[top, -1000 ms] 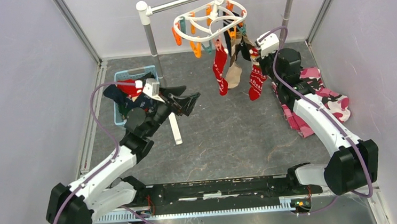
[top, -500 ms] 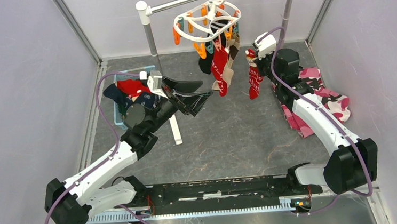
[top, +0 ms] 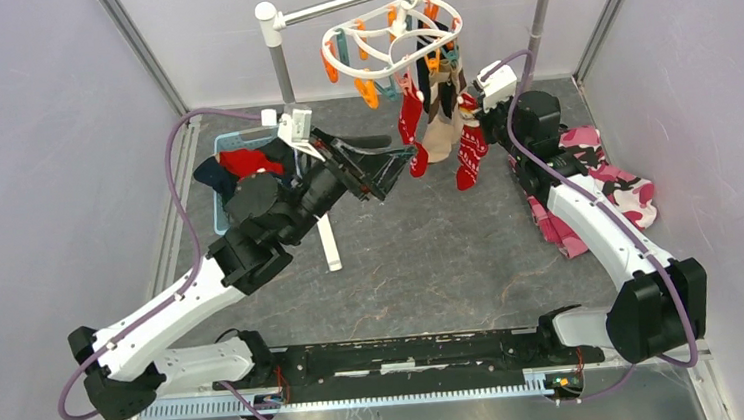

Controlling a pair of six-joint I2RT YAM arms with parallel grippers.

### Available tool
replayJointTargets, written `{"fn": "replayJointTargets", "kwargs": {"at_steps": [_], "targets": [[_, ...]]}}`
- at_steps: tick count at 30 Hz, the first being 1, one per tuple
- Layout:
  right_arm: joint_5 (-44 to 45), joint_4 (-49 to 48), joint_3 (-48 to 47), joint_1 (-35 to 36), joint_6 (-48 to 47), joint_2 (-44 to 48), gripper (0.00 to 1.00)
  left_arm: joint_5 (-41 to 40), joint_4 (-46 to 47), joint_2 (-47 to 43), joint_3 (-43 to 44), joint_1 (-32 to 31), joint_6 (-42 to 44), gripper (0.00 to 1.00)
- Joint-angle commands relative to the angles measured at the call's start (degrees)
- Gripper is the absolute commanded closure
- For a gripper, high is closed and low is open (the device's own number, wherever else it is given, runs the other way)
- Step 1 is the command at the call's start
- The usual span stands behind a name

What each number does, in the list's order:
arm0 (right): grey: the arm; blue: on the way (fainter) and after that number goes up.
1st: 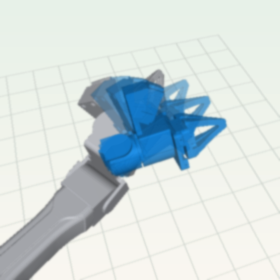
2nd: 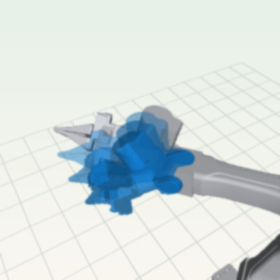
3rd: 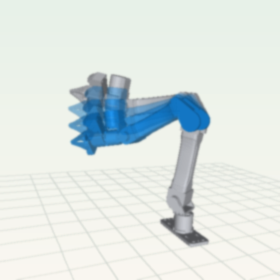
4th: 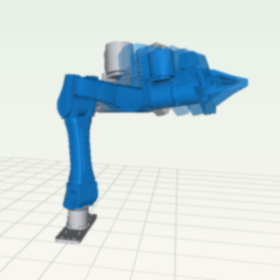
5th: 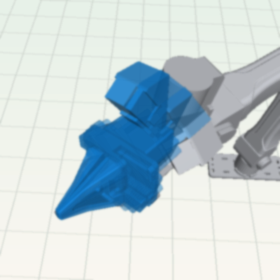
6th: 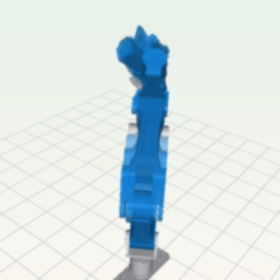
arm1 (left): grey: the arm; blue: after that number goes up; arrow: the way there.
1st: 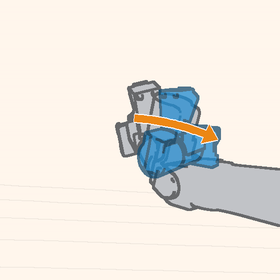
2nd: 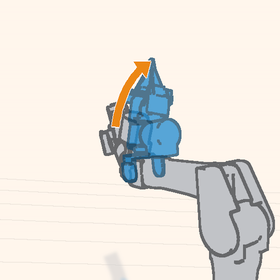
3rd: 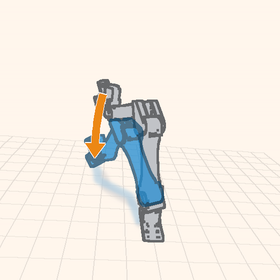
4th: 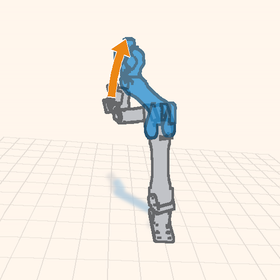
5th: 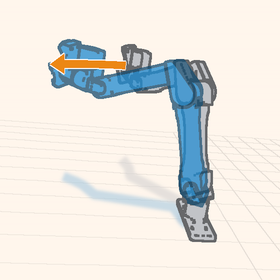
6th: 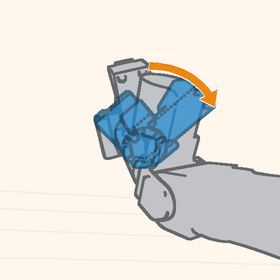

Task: Clip the socks to the hanger
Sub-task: Rotate the hanger at the clothesline.

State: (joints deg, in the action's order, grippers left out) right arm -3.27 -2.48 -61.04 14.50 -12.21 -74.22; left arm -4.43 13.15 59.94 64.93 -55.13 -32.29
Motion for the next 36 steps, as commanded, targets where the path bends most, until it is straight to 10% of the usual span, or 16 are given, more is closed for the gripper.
{"fn": "replayJointTargets", "kwargs": {"at_steps": [1,15,29,36], "targets": [[-1.03,-1.39,-2.54,-0.07,1.05,0.04,1.00,-14.81,-13.82,4.30,9.73,-3.69,-0.61,0.18],[-2.17,-1.30,-3.33,-0.16,1.57,-0.52,1.00,-42.31,-27.75,14.22,27.52,-7.70,13.25,0.35],[-4.77,2.02,1.08,-0.60,-0.07,7.48,1.00,-36.13,-35.61,12.72,34.46,-4.82,18.86,0.32],[-23.06,10.25,1.29,-0.56,-3.83,12.60,1.00,-28.61,-37.72,12.15,34.60,0.69,17.99,0.31]]}}
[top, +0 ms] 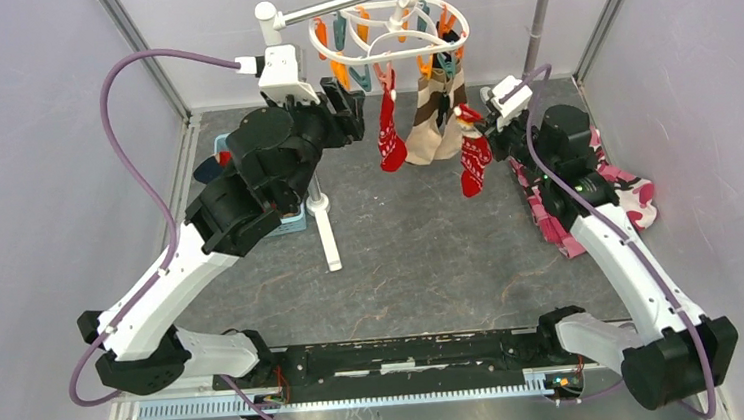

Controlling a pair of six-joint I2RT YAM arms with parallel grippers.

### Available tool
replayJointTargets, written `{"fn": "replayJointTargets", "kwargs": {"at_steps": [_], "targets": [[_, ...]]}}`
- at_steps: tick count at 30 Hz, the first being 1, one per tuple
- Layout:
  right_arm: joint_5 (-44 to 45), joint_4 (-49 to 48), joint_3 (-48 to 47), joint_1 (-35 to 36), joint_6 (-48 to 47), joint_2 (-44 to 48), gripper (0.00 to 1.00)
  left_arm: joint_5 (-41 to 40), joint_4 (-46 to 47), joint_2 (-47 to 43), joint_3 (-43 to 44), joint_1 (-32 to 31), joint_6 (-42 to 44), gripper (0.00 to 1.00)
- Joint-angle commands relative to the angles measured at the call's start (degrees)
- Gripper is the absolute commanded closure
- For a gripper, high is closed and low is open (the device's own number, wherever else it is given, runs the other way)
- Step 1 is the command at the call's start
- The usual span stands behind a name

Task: Clip the socks to the hanger
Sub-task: Rotate the hanger at the clothesline.

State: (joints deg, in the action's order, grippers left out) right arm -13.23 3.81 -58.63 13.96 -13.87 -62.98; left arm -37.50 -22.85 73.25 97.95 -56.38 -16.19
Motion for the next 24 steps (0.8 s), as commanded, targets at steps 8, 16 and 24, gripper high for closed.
{"fn": "replayJointTargets", "kwargs": {"at_steps": [8,16,24], "targets": [[-10.31,-1.74,-4.24,8.53,3.57,-4.99,1.00,8.93,-0.09,-0.89,0.80,5.87,1.25,0.31],[3.58,-11.16,-5.58,9.55,11.99,-10.16,1.00,17.51,2.39,0.57,-0.36,14.41,-1.97,0.31],[3.48,-11.09,-6.44,9.57,12.60,-11.99,1.00,24.11,5.53,3.66,-1.25,14.72,-5.79,0.30]]}}
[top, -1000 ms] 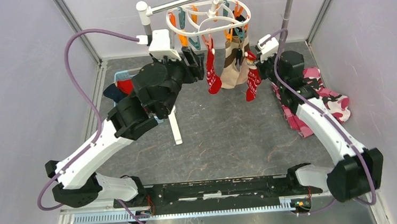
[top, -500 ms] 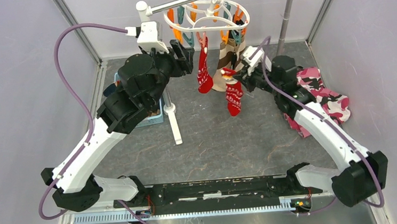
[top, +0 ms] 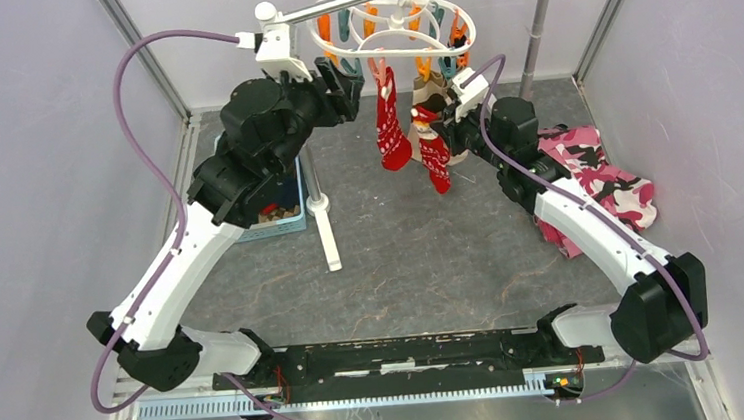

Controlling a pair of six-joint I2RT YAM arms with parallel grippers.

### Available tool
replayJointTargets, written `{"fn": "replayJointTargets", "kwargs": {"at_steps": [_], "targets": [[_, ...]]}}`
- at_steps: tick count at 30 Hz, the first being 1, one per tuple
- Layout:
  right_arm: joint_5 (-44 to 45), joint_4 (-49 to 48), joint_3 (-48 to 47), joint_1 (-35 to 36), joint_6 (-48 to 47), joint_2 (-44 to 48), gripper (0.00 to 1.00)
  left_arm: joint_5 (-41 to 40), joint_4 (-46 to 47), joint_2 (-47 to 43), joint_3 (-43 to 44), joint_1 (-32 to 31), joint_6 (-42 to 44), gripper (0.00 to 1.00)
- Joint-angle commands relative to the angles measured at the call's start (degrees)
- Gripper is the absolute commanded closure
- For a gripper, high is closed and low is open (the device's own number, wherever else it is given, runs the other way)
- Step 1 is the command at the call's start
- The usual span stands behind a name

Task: Clip the socks to the hanger
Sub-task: Rotate the hanger at the clothesline.

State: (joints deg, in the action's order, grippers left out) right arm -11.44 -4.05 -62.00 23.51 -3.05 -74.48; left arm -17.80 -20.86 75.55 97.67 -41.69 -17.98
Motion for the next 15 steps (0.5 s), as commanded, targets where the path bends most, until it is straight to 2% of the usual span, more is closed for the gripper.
{"fn": "replayJointTargets", "kwargs": {"at_steps": [1,9,15], "targets": [[1.62,-3.24,-3.06,-0.01,1.74,-0.59,1.00,4.23,3.63,1.56,-1.25,0.04,-4.37,0.30],[2.48,-2.63,-3.80,0.02,1.61,-1.00,1.00,-0.57,4.30,3.14,-1.55,0.08,-2.51,0.29],[2.64,-2.32,-3.93,0.02,1.62,-1.11,1.00,-2.08,4.60,5.13,-0.43,0.49,-0.39,0.32]]}}
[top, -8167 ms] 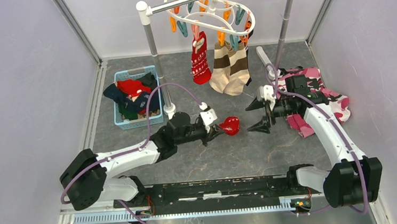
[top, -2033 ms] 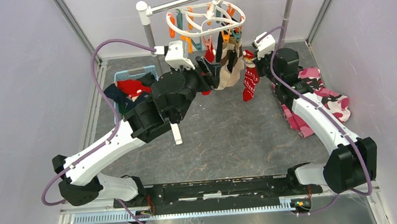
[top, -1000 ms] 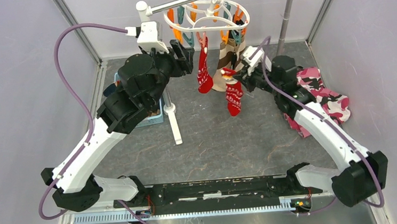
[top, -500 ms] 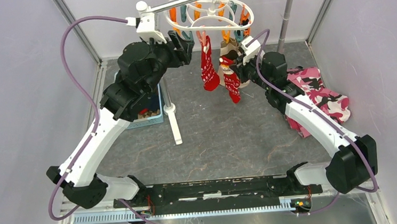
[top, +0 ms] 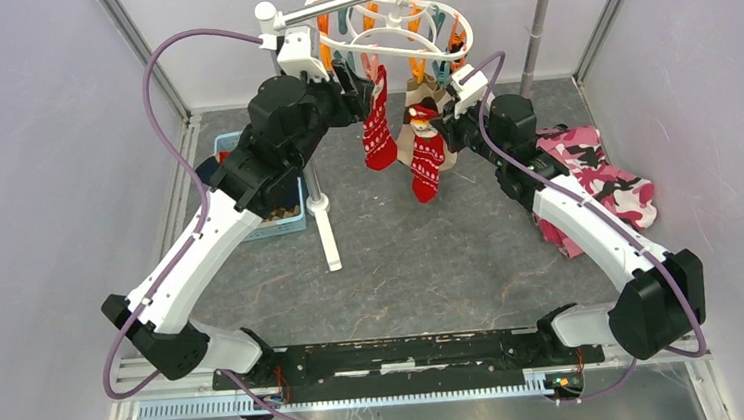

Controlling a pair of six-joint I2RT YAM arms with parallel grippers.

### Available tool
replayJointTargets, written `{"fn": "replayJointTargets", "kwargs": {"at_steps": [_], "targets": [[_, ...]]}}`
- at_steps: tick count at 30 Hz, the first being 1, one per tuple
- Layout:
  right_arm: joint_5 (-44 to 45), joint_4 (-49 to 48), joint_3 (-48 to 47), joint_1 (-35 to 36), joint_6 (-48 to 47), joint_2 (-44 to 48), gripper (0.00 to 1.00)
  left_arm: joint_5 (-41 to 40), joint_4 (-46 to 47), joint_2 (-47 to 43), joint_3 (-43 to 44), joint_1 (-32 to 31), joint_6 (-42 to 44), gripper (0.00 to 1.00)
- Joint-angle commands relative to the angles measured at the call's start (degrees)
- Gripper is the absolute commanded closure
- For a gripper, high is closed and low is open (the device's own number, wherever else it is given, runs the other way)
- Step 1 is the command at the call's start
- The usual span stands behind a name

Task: Clip the socks to the hanger
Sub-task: Rotate the hanger at the clothesline, then open the clamp at the hanger.

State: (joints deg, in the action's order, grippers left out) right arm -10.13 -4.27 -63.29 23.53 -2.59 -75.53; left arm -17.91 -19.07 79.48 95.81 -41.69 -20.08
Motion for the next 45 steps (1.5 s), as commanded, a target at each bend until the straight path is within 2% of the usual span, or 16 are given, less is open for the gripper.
{"fn": "replayJointTargets", "kwargs": {"at_steps": [1,4,25,30,45], "targets": [[1.30,-2.05,-2.70,-0.06,1.12,-0.08,1.00,-1.95,2.81,1.47,1.59,0.74,1.96,0.33],[1.52,-1.97,-2.73,-0.05,1.03,0.11,1.00,-2.17,2.80,2.11,2.07,1.36,2.62,0.38],[1.89,-1.62,-2.91,-0.48,0.52,0.55,1.00,0.10,4.13,6.60,6.90,4.75,4.96,0.41],[1.69,-1.69,-3.03,-0.89,0.62,0.47,1.00,0.07,4.54,7.06,7.06,5.04,5.59,0.45],[0.95,-1.44,-3.28,-1.64,0.85,0.28,1.00,1.62,8.80,8.82,7.61,5.13,7.16,0.43]]}}
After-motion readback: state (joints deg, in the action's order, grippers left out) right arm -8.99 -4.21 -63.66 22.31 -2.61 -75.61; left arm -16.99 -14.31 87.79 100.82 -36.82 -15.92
